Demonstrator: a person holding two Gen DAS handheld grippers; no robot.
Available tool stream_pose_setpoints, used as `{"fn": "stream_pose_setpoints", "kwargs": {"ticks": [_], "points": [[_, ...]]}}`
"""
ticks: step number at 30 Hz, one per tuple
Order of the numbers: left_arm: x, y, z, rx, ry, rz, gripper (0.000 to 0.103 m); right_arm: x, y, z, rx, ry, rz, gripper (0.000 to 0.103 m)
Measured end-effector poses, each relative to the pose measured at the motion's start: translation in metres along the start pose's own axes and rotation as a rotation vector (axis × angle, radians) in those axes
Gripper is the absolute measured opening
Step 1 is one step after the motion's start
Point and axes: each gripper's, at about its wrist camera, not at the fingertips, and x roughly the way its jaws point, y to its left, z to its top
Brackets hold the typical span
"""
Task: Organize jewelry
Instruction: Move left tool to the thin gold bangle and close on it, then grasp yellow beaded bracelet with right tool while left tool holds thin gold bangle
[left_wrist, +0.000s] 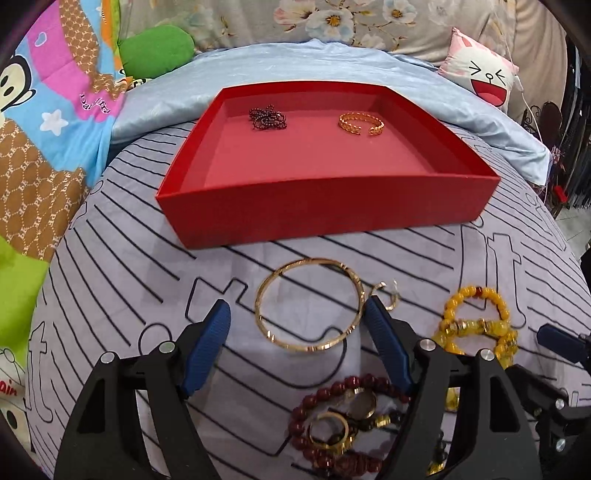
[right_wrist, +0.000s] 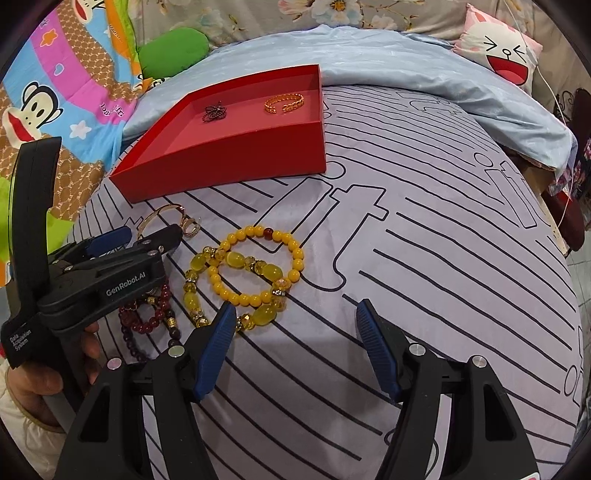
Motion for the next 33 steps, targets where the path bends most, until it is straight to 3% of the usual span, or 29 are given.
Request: {"fn": "stream_pose_setpoints", "kwargs": {"ticks": [3, 6, 26, 33], "points": [[0.004, 0.001, 0.005, -0.001, -0.003, -0.003, 0.070, 0.002, 0.000, 0.001, 0.002, 0.001, 0.001, 0.065], [0.003, 0.001, 0.007, 0.000, -0.013, -0.010, 0.057, 0.003, 0.000, 0.001, 0.003, 0.000, 0.001, 0.065], [-0.044, 0.034, -0.028, -0.111, -0.023, -0.008, 0.057, 0.000, 0.009, 0.001, -0.023, -0.021, -0.002, 0.063], [-0.053, 0.035, -0.040, -0.121, -0.016, -0.005, 0.057, 0.010, 0.011, 0.006, -0.015, -0.017, -0.015, 0.051]]}}
